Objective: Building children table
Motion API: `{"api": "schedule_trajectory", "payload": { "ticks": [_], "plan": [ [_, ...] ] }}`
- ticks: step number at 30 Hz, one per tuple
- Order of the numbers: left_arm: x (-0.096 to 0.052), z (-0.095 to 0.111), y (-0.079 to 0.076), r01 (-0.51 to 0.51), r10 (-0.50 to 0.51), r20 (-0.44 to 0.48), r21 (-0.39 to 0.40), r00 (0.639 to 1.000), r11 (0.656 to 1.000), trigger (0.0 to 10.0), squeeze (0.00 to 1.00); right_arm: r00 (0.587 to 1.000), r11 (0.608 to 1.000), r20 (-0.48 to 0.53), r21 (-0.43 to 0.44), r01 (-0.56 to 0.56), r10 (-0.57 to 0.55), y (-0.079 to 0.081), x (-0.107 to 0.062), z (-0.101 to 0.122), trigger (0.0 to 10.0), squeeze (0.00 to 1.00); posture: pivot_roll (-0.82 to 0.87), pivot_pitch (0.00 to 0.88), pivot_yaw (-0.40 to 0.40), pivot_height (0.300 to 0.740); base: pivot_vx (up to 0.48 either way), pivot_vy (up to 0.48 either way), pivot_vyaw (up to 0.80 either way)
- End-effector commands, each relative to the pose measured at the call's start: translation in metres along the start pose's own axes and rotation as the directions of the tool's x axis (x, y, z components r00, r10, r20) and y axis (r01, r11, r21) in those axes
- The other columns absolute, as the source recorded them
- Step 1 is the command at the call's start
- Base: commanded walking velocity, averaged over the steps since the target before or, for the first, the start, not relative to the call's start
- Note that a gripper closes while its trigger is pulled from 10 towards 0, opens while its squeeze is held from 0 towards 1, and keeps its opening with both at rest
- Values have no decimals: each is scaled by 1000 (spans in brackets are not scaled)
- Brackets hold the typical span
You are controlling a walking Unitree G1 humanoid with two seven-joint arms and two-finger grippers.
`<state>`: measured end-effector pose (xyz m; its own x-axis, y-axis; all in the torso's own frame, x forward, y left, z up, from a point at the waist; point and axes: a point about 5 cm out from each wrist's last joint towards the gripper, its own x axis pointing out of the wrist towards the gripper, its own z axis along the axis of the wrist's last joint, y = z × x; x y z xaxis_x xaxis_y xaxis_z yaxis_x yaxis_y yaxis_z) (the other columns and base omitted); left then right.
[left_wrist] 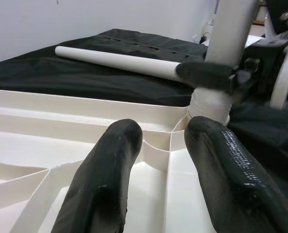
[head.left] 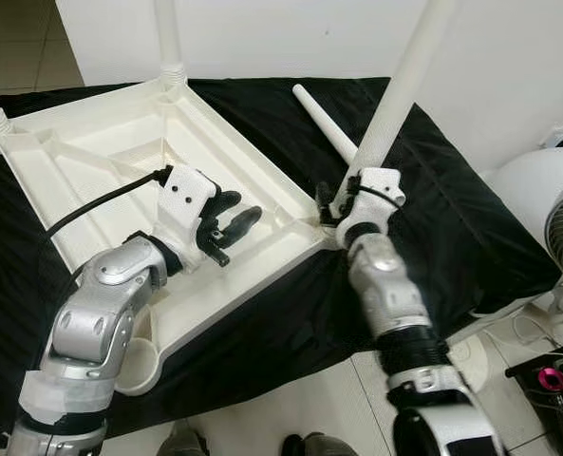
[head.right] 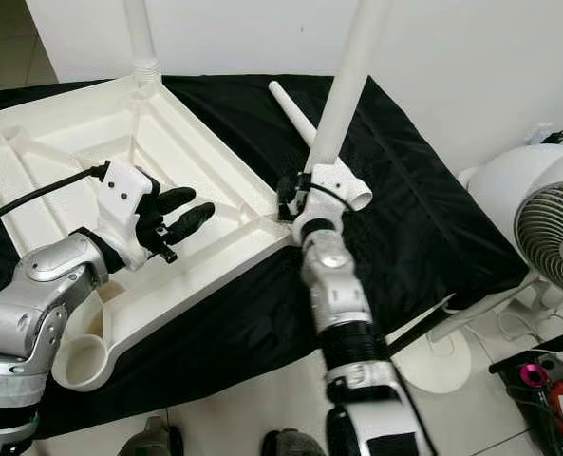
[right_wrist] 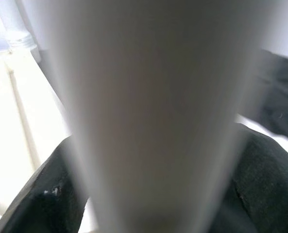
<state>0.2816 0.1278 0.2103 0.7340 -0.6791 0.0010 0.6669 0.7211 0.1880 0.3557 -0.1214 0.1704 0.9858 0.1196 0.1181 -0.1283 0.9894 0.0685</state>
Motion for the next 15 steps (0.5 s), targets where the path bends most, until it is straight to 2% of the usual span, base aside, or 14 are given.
{"api": "schedule_trajectory", "payload": {
  "ticks": [1, 4, 5, 7, 10, 12, 13, 15],
  "plan": [
    [1, 2, 0, -30, 30, 0, 2, 1000, 1000, 10000, 0, 998, 998, -17, 1, -64, 64, 0, 0, -4, 10000, 0, -16, 68, -71, 740, 0, 0, 0],
    [1, 2, -1, -30, 30, 0, 1, 1000, 1000, 10000, 0, 981, 980, -15, -38, -193, 193, -10, 0, -3, 10000, 0, -18, 75, -69, 740, 0, 0, 0],
    [1, 2, -1, -30, 30, 0, 1, 1000, 1000, 10000, 0, 981, 980, -15, -38, -193, 193, -10, 0, -3, 10000, 0, -18, 75, -69, 740, 0, 0, 0],
    [1, 3, 0, -31, 31, 1, 1, 1000, 1000, 10000, 0, 960, 956, -22, -80, -281, 281, -15, -1, -3, 10000, 0, -18, 80, -67, 740, 0, 0, 0],
    [2, 3, 0, -32, 32, 1, 1, 999, 999, 10000, 0, 949, 945, -30, -94, -314, 312, -16, -2, -3, 10000, 0, -18, 80, -67, 740, 0, 0, 0],
    [2, 3, -1, -26, 26, -5, -9, 1000, 1000, 10000, 0, 922, 912, -57, -140, -386, 382, -23, -3, -5, 10000, 0, -16, 86, -60, 740, 0, 0, 0],
    [2, 3, -1, -26, 26, -5, -9, 1000, 1000, 10000, 0, 922, 912, -57, -140, -386, 382, -23, -3, -5, 10000, 0, -16, 86, -60, 740, 0, 0, 0],
    [1, 2, -7, 4, -4, -15, -14, 1000, 1000, 10000, 0, 893, 877, -79, -168, -450, 443, -32, -1, -3, 10000, 0, -12, 89, -58, 740, 0, 0, 0]
  ]
}}
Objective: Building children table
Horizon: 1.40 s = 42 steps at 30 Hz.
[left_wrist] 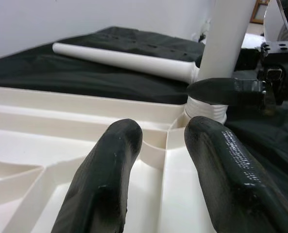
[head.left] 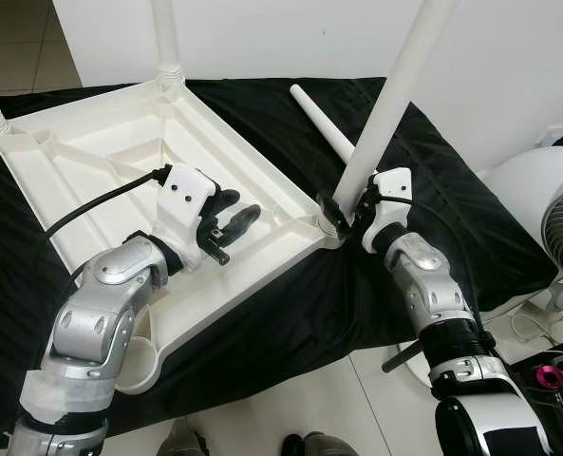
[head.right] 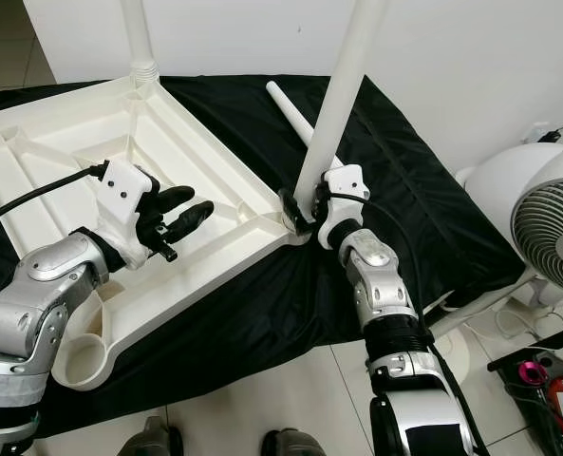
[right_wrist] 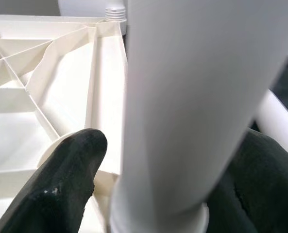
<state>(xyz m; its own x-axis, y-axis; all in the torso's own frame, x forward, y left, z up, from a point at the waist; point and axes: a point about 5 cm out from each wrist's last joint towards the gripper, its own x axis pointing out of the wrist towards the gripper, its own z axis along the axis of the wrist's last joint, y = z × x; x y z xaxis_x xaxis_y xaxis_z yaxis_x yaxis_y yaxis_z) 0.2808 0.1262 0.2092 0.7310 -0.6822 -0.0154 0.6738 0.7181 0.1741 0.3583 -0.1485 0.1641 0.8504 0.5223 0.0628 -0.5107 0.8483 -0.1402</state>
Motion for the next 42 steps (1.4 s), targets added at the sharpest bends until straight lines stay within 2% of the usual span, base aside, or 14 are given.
{"api": "schedule_trajectory", "payload": {
  "ticks": [1, 4, 6, 7, 12, 22, 24, 25, 26, 30, 31, 37, 38, 42],
  "plan": [
    [1, 2, -5, -3, 3, 0, 0, 1000, 1000, 10000, 0, 999, 999, 0, -17, -35, 35, -4, -2, 0, 10000, 0, -12, 89, -58, 740, 0, 0, 0],
    [1, 1, -9, 19, -19, -9, -5, 1000, 1000, 10000, 0, 998, 998, 0, -30, -64, 64, -9, -3, 1, 10000, 0, -13, 90, -57, 740, 0, 0, 0],
    [1, -5, -20, 73, -74, -30, -26, 997, 997, 10000, 0, 994, 994, -16, -37, -107, 106, -14, -1, 2, 10000, 0, -9, 94, -59, 740, 0, 0, 0],
    [1, -5, -20, 73, -74, -30, -26, 997, 997, 10000, 0, 994, 994, -16, -37, -107, 106, -14, -1, 2, 10000, 0, -9, 94, -59, 740, 0, 0, 0],
    [8, -13, -45, 144, -147, -41, -75, 988, 987, 10000, 0, 990, 988, -34, -66, -142, 140, -18, 4, 2, 10000, 0, -6, 97, -56, 740, 0, 0, 0],
    [12, -11, -59, 162, -166, -31, -106, 986, 981, 10000, 0, 982, 981, -56, -62, -186, 183, -18, 9, -2, 10000, 0, -3, 100, -48, 740, 0, 0, 0],
    [13, -10, -60, 161, -165, -30, -109, 986, 981, 10000, 0, 979, 979, -56, -56, -197, 194, -16, 11, -3, 9608, 0, -2, 100, -48, 740, 0, 0, 0],
    [13, -10, -59, 160, -164, -28, -107, 986, 981, 10000, 0, 979, 979, -55, -51, -198, 196, -15, 12, -3, 4000, 0, -1, 99, -47, 740, 0, 0, 0],
    [13, -9, -59, 159, -163, -27, -107, 986, 981, 10000, 0, 979, 978, -56, -48, -201, 198, -15, 12, -4, 3608, 0, -1, 99, -47, 740, 0, 0, 0],
    [13, -8, -58, 158, -162, -25, -107, 987, 982, 10000, 0, 978, 978, -58, -45, -204, 201, -14, 13, -5, 3608, 0, -1, 99, -47, 740, 0, 0, 0],
    [13, -8, -58, 156, -160, -25, -107, 987, 982, 10000, 0, 977, 979, -65, -34, -203, 201, -13, 13, -7, 0, 0, 1, 97, -45, 740, 0, 0, 0],
    [13, -5, -56, 150, -153, -20, -102, 988, 983, 10000, 0, 980, 984, -92, 6, -177, 177, -13, 12, -13, 39, 0, 2, 96, -46, 740, 0, 0, 0],
    [13, -4, -55, 147, -150, -19, -100, 989, 984, 10000, 0, 980, 985, -100, 14, -171, 171, -13, 12, -15, 10000, 0, 4, 95, -45, 740, 0, 0, 0],
    [12, -3, -54, 144, -146, -17, -100, 989, 985, 10000, 0, 982, 987, -111, 54, -150, 155, -13, 12, -19, 10000, 0, 1, 95, -43, 740, 0, 0, 0]
  ]
}}
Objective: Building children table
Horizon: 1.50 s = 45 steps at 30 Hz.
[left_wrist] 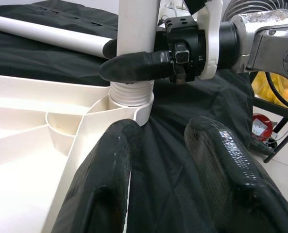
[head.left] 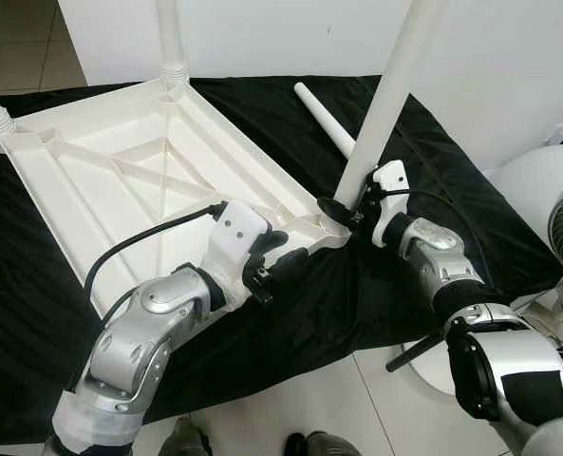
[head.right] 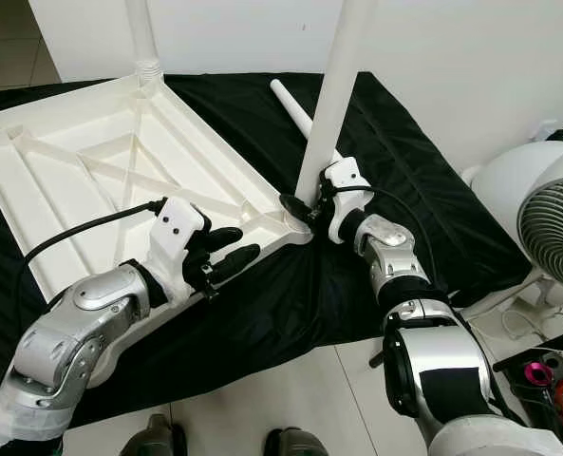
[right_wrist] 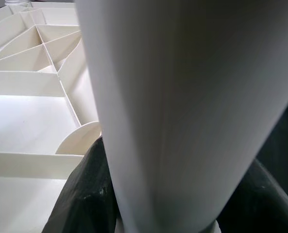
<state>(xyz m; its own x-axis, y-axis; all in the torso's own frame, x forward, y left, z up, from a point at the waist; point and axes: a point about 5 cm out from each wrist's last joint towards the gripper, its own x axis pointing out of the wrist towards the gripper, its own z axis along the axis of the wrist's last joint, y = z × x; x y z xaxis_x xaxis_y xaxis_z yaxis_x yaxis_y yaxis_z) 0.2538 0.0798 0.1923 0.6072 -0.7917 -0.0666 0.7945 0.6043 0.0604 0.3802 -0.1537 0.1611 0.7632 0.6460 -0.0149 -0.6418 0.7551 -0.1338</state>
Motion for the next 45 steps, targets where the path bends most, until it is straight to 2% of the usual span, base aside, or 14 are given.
{"api": "schedule_trajectory", "payload": {
  "ticks": [1, 9, 18, 21, 22, 23, 24, 25, 29, 31, 35, 43, 44, 45],
  "plan": [
    [0, 5, 0, -25, 25, 7, 11, 1000, 1000, 10000, 0, 997, 998, -66, 53, 38, -35, 2, -2, -16, 10000, 0, 1, 95, -43, 740, 0, 0, 0],
    [0, 6, 1, -23, 23, 9, 14, 1000, 1000, 10000, 0, 985, 986, -110, 87, 145, -136, 1, 0, -22, 10000, 0, 1, 94, -47, 740, 0, 0, 0],
    [-1, 4, 1, -27, 27, 8, 14, 1000, 1000, 10000, 0, 962, 950, -57, 147, 274, -269, 19, 17, -19, 10000, 0, 5, 77, -69, 740, 0, 0, 0],
    [-1, 4, 1, -29, 29, 8, 15, 1000, 999, 10000, 0, 929, 912, -70, 180, 370, -363, 23, 20, -20, 10000, 0, 5, 76, -72, 740, 0, 0, 0],
    [-1, 3, 2, -32, 32, 8, 16, 999, 999, 10000, 0, 893, 871, -62, 200, 450, -447, 31, 22, -19, 10000, 0, 5, 72, -77, 740, 0, 0, 0],
    [-1, 3, 2, -32, 32, 8, 16, 999, 999, 10000, 0, 893, 871, -62, 200, 450, -447, 31, 22, -19, 10000, 0, 5, 72, -77, 740, 0, 0, 0],
    [-2, 3, 3, -38, 38, 8, 18, 999, 999, 10000, 0, 826, 797, -49, 234, 556, -562, 45, 23, -17, 10000, 0, 3, 70, -84, 740, 0, 0, 0],
    [-2, 3, 3, -38, 38, 8, 18, 999, 999, 10000, 0, 826, 797, -49, 234, 556, -562, 45, 23, -17, 10000, 0, 3, 70, -84, 740, 0, 0, 0],
    [-2, 2, 5, -43, 43, 6, 20, 999, 999, 10000, 0, 740, 694, -80, 290, 659, -668, 61, 20, -20, 10000, 0, 0, 63, -88, 740, 0, 0, 0],
    [-2, 2, 5, -44, 44, 8, 20, 999, 999, 10000, 0, 728, 676, -92, 309, 669, -679, 68, 19, -20, 10000, 0, -3, 61, -85, 740, 0, 0, 0],
    [-2, 4, 8, -47, 47, 12, 23, 999, 999, 10000, 0, 753, 700, -86, 310, 643, -653, 80, 20, -18, 10000, 0, -10, 59, -82, 740, 0, 0, 0],
    [-2, 4, 10, -40, 40, 9, 33, 999, 999, 10000, 0, 738, 698, -61, 281, 659, -672, 71, 10, -15, 10000, 0, -14, 53, -73, 740, 0, 0, 0],
    [-2, 5, 12, -45, 44, 9, 34, 999, 998, 10000, 0, 752, 710, -29, 305, 634, -659, 69, 7, -12, 10000, 1000, -14, 54, -73, 740, 0, 0, 0],
    [-2, 5, 12, -45, 44, 9, 34, 999, 998, 10000, 0, 752, 710, -29, 305, 634, -659, 69, 7, -12, 10000, 1000, -14, 54, -73, 740, 0, 0, 0]
  ]
}}
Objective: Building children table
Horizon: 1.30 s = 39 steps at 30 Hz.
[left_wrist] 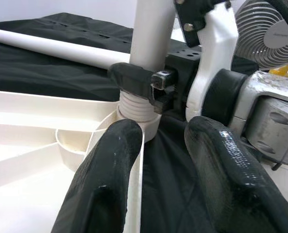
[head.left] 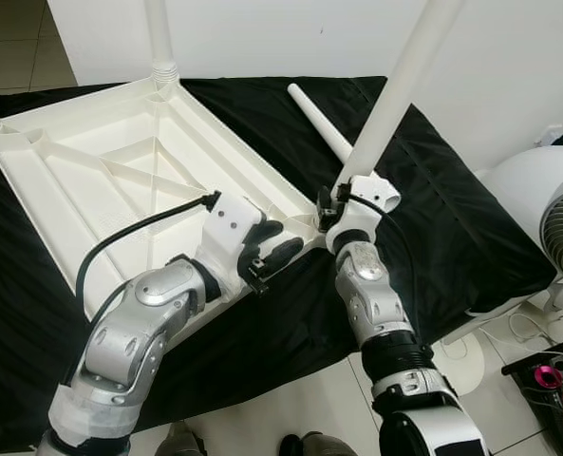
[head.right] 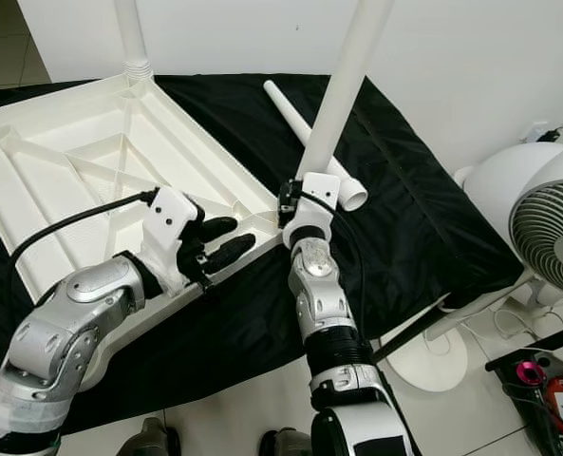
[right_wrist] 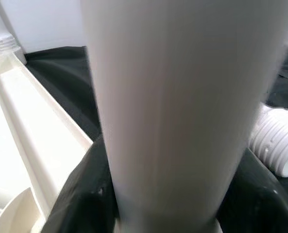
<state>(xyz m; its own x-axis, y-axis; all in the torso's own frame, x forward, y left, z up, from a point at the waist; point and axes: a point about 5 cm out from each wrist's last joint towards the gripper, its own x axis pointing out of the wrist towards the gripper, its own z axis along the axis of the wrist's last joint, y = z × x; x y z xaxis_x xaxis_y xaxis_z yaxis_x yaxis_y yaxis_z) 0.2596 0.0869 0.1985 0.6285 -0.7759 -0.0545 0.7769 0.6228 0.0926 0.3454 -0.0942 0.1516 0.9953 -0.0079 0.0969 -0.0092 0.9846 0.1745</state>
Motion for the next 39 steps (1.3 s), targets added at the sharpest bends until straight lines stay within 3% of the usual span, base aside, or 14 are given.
{"api": "schedule_trajectory", "payload": {
  "ticks": [1, 9, 10, 11, 12, 17, 20, 21, 22, 31, 32, 33, 34, 39],
  "plan": [
    [0, -1, 2, -17, 17, -2, 4, 1000, 1000, 10000, 0, 999, 1000, -47, 23, 17, -16, -6, -5, -11, 10000, 1000, -14, 54, -73, 740, 0, 0, 0],
    [2, -1, 1, -15, 15, -2, 2, 1000, 1000, 10000, 0, 988, 988, 12, -21, -154, 154, -28, 4, 8, 10000, 1000, -15, 60, -69, 740, 0, 0, 0],
    [2, -1, 0, -12, 12, -2, 0, 1000, 1000, 10000, 0, 979, 978, 8, -39, -204, 205, -32, 6, 10, 10000, 796, -16, 61, -66, 740, 0, 0, 0],
    [2, -1, 0, -12, 12, -2, 0, 1000, 1000, 10000, 0, 979, 978, 8, -39, -204, 205, -32, 6, 10, 10000, 796, -16, 61, -66, 740, 0, 0, 0],
    [2, -1, -1, -8, 8, -2, -1, 1000, 1000, 10000, 0, 964, 962, 0, -65, -266, 267, -36, 9, 12, 10000, 0, -20, 64, -63, 740, 0, 0, 0],
    [4, -1, -2, 0, 0, -4, 2, 1000, 1000, 10000, 0, 906, 896, -48, -134, -423, 421, -44, 14, 14, 10000, 0, -22, 69, -55, 740, 0, 0, 0],
    [6, -1, -2, 3, -3, -3, 3, 1000, 1000, 10000, 0, 829, 804, -104, -205, -559, 550, -47, 18, 16, 10000, 0, -24, 70, -51, 740, 0, 0, 0],
    [6, -1, -2, 3, -3, -3, 3, 1000, 1000, 10000, 0, 829, 804, -104, -205, -559, 550, -47, 18, 16, 10000, 0, -24, 70, -51, 740, 0, 0, 0],
    [7, 0, -3, 5, -5, 0, 1, 1000, 1000, 10000, 0, 790, 753, -126, -244, -611, 600, -44, 20, 16, 10000, 0, -26, 69, -49, 740, 0, 0, 0],
    [10, 2, -3, 10, -10, 2, -8, 1000, 1000, 10000, 0, 732, 690, -177, -246, -680, 658, -40, 27, 17, 10000, 0, -17, 63, -50, 740, 0, 0, 0],
    [11, 2, -4, 14, -14, 2, -11, 1000, 1000, 10000, 0, 729, 684, -199, -253, -684, 655, -41, 28, 16, 6471, 0, -14, 61, -52, 740, 0, 0, 0],
    [11, 2, -4, 14, -14, 2, -11, 1000, 1000, 10000, 0, 729, 684, -199, -253, -684, 655, -41, 28, 16, 6471, 0, -14, 61, -52, 740, 0, 0, 0],
    [11, 2, -5, 21, -21, 6, -17, 1000, 1000, 10000, 0, 722, 679, -228, -245, -692, 653, -44, 29, 13, 0, 0, -10, 61, -53, 740, 0, 0, 0],
    [11, 2, -6, 24, -24, 4, -12, 1000, 1000, 10000, 0, 712, 683, -283, -208, -700, 643, -53, 29, 4, 0, 0, -9, 60, -53, 740, 0, 0, 0]
  ]
}}
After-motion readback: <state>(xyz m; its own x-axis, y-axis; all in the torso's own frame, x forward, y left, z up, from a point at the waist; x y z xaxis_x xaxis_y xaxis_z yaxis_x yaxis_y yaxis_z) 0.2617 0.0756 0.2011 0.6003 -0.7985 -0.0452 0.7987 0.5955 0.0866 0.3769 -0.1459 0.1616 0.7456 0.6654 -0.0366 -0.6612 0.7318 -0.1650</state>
